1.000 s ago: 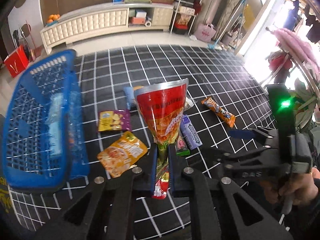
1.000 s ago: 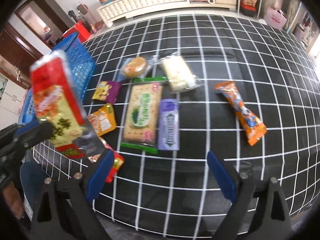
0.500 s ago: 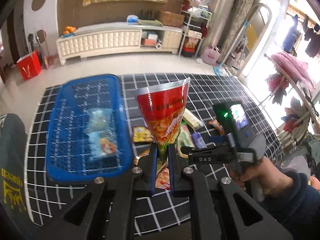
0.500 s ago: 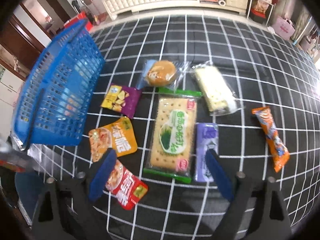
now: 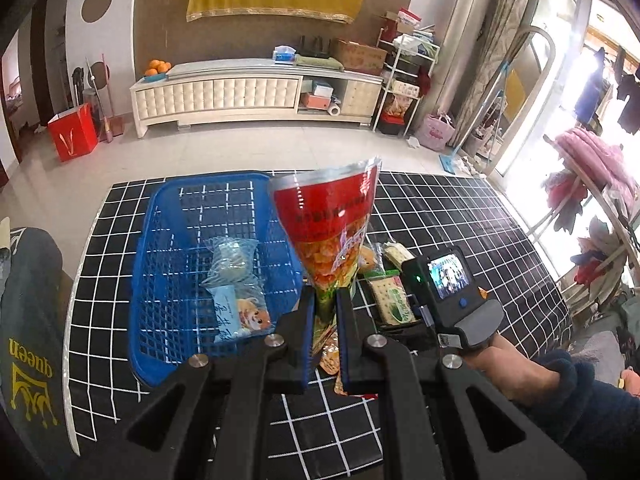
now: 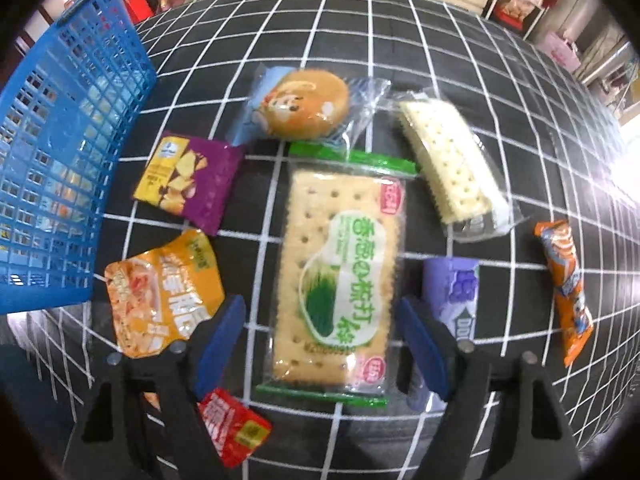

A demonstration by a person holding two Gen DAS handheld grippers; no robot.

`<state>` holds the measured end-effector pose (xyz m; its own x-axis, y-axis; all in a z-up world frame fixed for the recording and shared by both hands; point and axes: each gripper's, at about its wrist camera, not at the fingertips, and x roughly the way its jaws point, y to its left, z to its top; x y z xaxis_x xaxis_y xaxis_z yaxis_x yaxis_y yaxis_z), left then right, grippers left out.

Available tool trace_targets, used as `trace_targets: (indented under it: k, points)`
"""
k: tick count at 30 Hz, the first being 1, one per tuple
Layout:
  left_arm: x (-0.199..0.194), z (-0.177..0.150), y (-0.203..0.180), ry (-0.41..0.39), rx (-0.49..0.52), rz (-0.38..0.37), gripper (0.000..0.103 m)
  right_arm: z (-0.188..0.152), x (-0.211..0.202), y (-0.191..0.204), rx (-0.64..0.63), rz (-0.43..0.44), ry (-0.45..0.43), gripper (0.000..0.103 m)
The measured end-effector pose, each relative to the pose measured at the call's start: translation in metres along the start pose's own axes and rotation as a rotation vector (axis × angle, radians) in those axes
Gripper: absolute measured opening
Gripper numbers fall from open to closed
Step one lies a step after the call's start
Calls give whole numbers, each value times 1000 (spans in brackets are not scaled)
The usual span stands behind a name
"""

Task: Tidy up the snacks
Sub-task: 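Lift the red chip bag with the left gripper while the right gripper grasps the green cracker pack, then carry the chip bag and cracker pack over the basket with both grippers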

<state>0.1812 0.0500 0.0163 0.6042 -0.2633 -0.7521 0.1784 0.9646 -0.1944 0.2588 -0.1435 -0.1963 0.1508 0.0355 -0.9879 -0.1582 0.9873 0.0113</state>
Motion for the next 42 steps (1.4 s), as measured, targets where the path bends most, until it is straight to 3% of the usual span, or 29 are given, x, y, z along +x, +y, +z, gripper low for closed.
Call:
trace_targets:
  k: [1, 2, 6, 13, 20, 26, 36, 42]
  points:
    - [0, 1, 2, 0, -3, 2, 9, 1, -2, 1, -6, -16, -14, 61]
    - [-1, 2, 3, 0, -7, 4, 9, 2, -3, 2, -8, -11, -18, 59]
    - [-1, 3, 12, 9, -29, 2, 9, 1, -9, 3, 5, 29, -24, 58]
    - [-5, -1, 27, 11, -47, 9, 9, -12, -59, 6, 12, 64, -143, 58]
    - [-15, 5, 37, 4, -55, 27, 9, -9, -134, 40, -56, 126, -283, 58]
    - [-23, 11, 44, -8, -40, 41, 9, 5, -172, 72, -125, 174, -354, 58]
    - [-11, 16, 76, 21, -67, 58, 9, 29, -175, 124, -215, 212, -360, 58]
    - [17, 21, 96, 88, -79, 78, 10, 44, -162, 136, -220, 223, -326, 58]
